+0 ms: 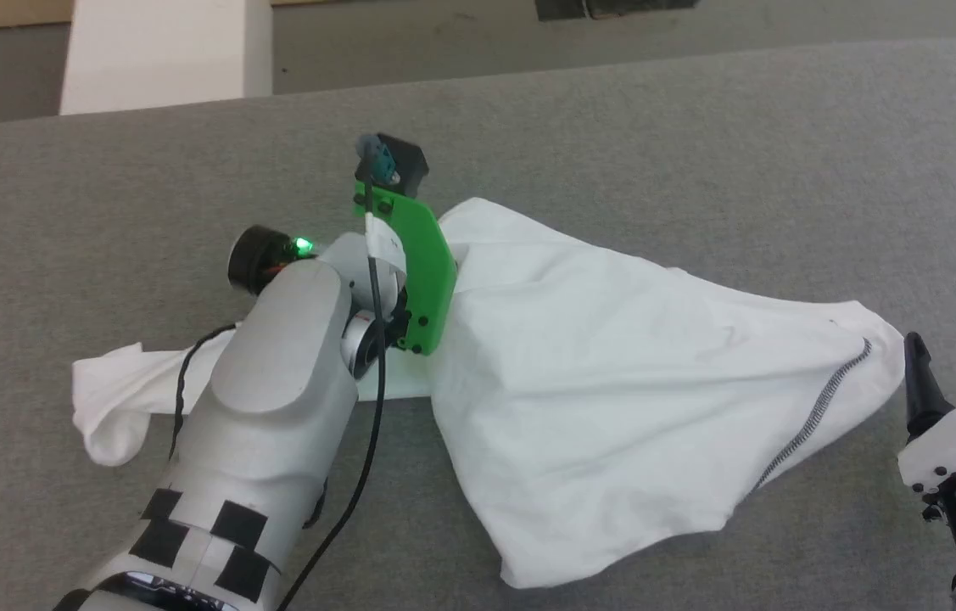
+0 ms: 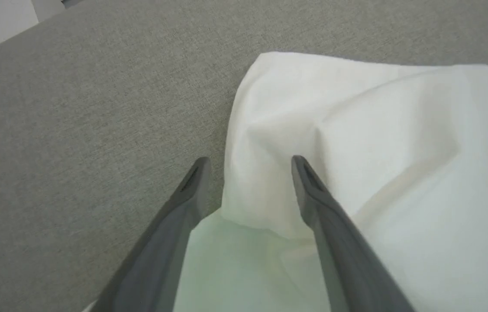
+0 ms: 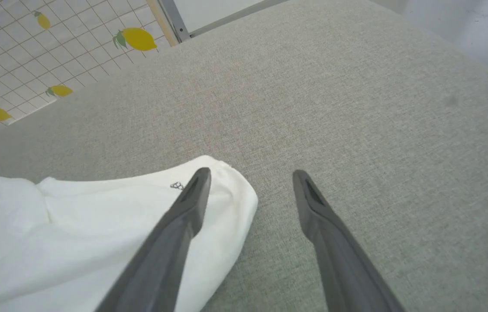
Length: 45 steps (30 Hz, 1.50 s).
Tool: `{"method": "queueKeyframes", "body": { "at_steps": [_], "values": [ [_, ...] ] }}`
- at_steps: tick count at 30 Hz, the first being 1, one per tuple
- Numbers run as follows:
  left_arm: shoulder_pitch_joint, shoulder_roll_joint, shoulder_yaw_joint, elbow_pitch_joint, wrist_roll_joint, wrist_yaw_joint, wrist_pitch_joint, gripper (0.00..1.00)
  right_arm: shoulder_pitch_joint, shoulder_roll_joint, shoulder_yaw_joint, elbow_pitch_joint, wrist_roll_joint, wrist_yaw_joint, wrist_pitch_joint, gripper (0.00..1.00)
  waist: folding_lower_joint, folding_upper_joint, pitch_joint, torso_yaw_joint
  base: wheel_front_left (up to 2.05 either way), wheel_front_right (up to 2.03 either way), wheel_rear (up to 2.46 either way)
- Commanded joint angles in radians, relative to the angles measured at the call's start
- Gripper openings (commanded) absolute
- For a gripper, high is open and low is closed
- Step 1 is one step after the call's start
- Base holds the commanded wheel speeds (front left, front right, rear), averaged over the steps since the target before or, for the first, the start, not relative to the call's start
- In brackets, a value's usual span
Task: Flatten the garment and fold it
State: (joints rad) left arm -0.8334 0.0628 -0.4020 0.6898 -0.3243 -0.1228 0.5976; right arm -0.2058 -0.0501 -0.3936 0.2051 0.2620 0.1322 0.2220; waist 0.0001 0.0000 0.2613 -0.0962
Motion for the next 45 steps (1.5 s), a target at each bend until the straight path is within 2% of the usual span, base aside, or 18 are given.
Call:
{"method": "queueKeyframes", "body": {
  "at_steps": [1, 3, 4, 5, 10, 14, 19, 23, 27, 32, 36, 40, 41, 42, 45],
  "values": [
    [-0.011, 0.005, -0.007, 0.023, 0.004, -0.004, 0.003, 1.0, -0.014, 0.0, 0.0, 0.009, 0.005, -0.002, -0.015, 1.0, -0.0001, 0.0, 0.048, -0.047, 0.0, 0.0, 0.0],
    [-0.01, 0.01, -0.019, 0.053, 0.011, -0.004, 0.005, 1.0, -0.018, 0.0, 0.0, 0.021, 0.004, -0.002, -0.025, 1.0, -0.0001, 0.0, 0.053, -0.05, 0.0, 0.0, 0.0],
    [-0.01, 0.012, -0.02, 0.062, 0.011, -0.004, 0.0, 0.48, -0.021, 0.0, 0.0, 0.026, 0.003, -0.002, -0.028, 1.0, -0.0001, 0.0, 0.054, -0.052, 0.0, 0.0, 0.0],
    [-0.01, 0.013, -0.014, 0.067, 0.006, -0.002, -0.02, 0.0, -0.023, 0.0, 0.0, 0.031, 0.001, -0.002, -0.032, 1.0, -0.0001, 0.0, 0.053, -0.051, 0.0, 0.0, 0.0],
    [-0.016, 0.007, 0.011, 0.071, -0.045, -0.004, -0.092, 0.0, -0.023, 0.0, -0.004, 0.046, -0.019, -0.002, -0.038, 1.0, -0.0001, 0.0, 0.028, -0.02, 0.0, 0.0, 0.0],
    [-0.013, -0.003, 0.037, 0.006, -0.139, -0.006, -0.182, 0.0, -0.016, 0.0, -0.006, 0.057, -0.029, -0.002, -0.034, 1.0, -0.0001, 0.0, -0.01, 0.028, 0.0, 0.0, 0.0],
    [0.081, -0.005, 0.047, -0.179, -0.328, -0.007, -0.258, 0.0, 0.0, 0.0, -0.002, 0.077, -0.028, -0.002, -0.032, 1.0, -0.0001, 0.0, -0.078, 0.09, 0.0, 0.0, 0.0],
    [0.257, 0.048, 0.085, -0.367, -0.438, -0.007, -0.258, 0.0, 0.028, 0.0, -0.004, 0.09, -0.031, -0.002, -0.029, 1.0, -0.0001, 0.0, -0.127, 0.144, 0.0, 0.0, 0.0],
    [0.508, 0.118, 0.133, -0.564, -0.474, 0.071, -0.221, 0.0, 0.051, 0.0, -0.008, 0.101, -0.025, -0.002, -0.029, 1.0, -0.0001, 0.0, -0.162, 0.2, 0.0, 0.0, 0.0],
    [0.807, 0.163, 0.141, -0.759, -0.52, 0.163, -0.138, 0.0, 0.06, 0.0, 0.003, 0.113, -0.014, -0.002, -0.031, 1.0, -0.0001, 0.0, -0.181, 0.254, 0.0, 0.0, 0.0],
    [0.968, 0.195, 0.102, -0.831, -0.545, 0.212, -0.04, 0.0, 0.056, 0.0, 0.017, 0.128, -0.01, -0.002, -0.034, 1.0, -0.0001, 0.0, -0.192, 0.278, 0.0, 0.0, 0.0],
    [1.052, 0.22, 0.056, -0.86, -0.585, 0.238, 0.073, 0.0, 0.049, 0.0, 0.031, 0.143, -0.008, -0.002, -0.04, 1.0, -0.0001, 0.0, -0.194, 0.285, 0.0, 0.0, 0.0],
    [1.054, 0.219, 0.061, -0.872, -0.592, 0.24, 0.075, 0.11, 0.048, 0.0, 0.033, 0.146, -0.008, -0.002, -0.041, 1.0, -0.0001, 0.0, -0.194, 0.285, 0.0, 0.0, 0.0],
    [1.048, 0.217, 0.072, -0.885, -0.598, 0.239, 0.067, 1.0, 0.048, 0.0, 0.035, 0.149, -0.008, -0.002, -0.043, 1.0, -0.0001, 0.0, -0.194, 0.284, 0.0, 0.0, 0.0],
    [1.011, 0.214, 0.106, -0.924, -0.604, 0.233, 0.041, 1.0, 0.048, 0.0, 0.036, 0.152, -0.008, -0.002, -0.046, 1.0, -0.0001, 0.0, -0.195, 0.274, 0.0, 0.0, 0.0]
  ]
}}
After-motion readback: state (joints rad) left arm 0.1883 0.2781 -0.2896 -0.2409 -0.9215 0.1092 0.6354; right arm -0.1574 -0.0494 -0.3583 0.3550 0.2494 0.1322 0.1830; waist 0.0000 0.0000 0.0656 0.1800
